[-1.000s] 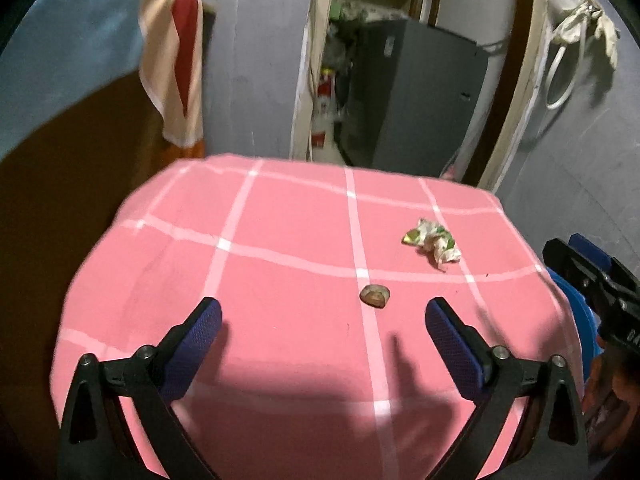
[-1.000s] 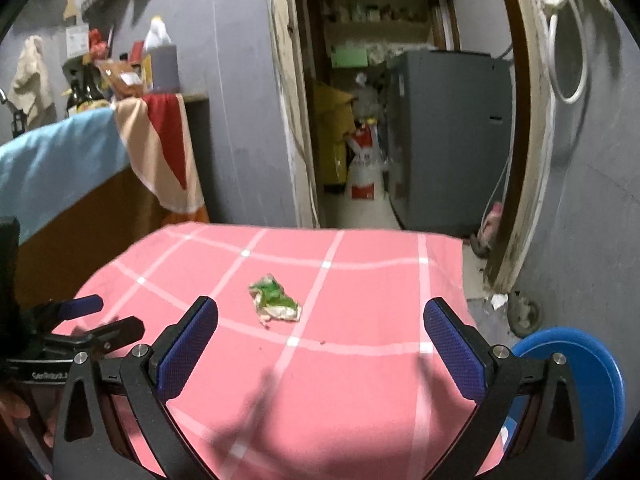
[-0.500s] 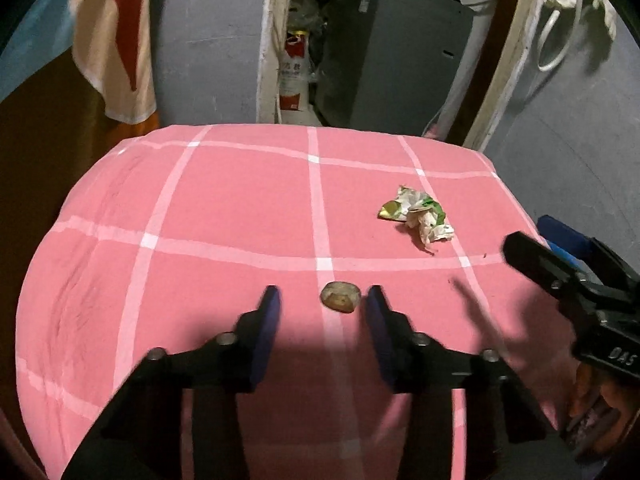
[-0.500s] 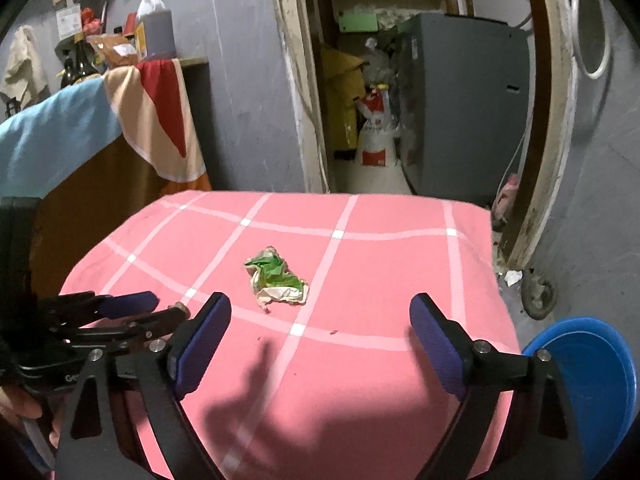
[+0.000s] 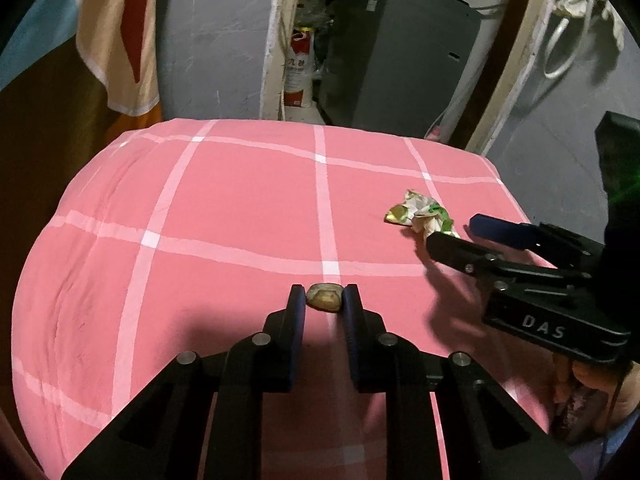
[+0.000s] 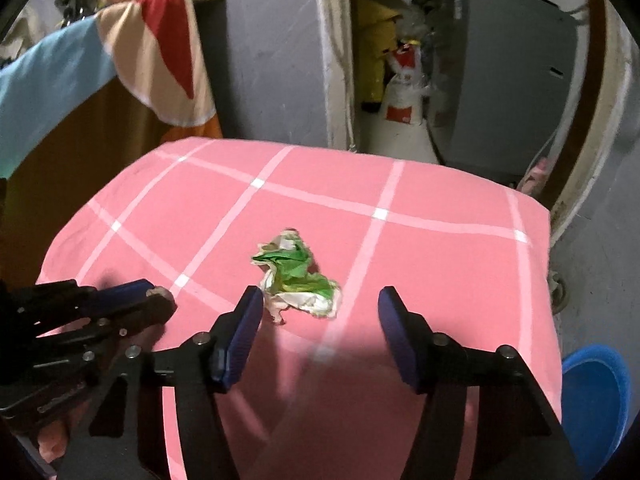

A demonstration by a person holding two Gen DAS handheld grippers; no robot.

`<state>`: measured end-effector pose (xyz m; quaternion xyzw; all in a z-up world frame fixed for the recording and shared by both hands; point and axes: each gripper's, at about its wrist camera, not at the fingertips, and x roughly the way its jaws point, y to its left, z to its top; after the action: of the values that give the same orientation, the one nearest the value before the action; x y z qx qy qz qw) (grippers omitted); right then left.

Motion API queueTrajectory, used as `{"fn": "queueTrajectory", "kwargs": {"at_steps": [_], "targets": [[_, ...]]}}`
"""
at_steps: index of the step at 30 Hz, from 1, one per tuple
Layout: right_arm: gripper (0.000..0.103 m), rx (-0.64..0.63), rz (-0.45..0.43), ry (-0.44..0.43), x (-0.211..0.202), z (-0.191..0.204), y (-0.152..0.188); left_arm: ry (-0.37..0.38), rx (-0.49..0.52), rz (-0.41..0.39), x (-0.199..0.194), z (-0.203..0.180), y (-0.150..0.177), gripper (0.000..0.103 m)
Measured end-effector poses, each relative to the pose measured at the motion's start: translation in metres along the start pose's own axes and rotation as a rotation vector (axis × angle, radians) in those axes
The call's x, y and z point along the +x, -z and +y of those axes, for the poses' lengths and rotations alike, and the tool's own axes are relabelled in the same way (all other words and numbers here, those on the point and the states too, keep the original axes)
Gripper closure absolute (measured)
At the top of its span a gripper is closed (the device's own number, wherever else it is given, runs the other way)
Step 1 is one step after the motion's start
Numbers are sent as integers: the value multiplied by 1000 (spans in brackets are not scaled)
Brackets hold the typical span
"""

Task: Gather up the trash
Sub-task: 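Grasp the green-white wrapper with the right tool while the left grasps the brown nut shell, then lift the wrapper and nut shell with both tools over the blue basin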

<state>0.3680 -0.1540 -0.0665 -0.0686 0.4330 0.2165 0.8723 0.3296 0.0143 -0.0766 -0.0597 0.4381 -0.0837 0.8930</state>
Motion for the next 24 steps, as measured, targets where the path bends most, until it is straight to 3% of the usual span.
{"fn": "queueTrajectory", "kwargs": {"at_steps": [3,5,7,13,24], "targets": [[46,-19,26,-15,6,4,-7,3,-17,4,-1,4,-3,87],[52,-28,34,-24,8,6,-11,2,-23,7,-2,4,-3,87],[65,-33,42,-35,13,7,-15,3,-27,8,-2,5,-3,87],[82,-17,49,-57,12,2,-13,7,-36,5,-4,6,-3,87],[88,67,-56,-84,-28,-9,15,36,-36,-52,-25,-13,0,87]]}}
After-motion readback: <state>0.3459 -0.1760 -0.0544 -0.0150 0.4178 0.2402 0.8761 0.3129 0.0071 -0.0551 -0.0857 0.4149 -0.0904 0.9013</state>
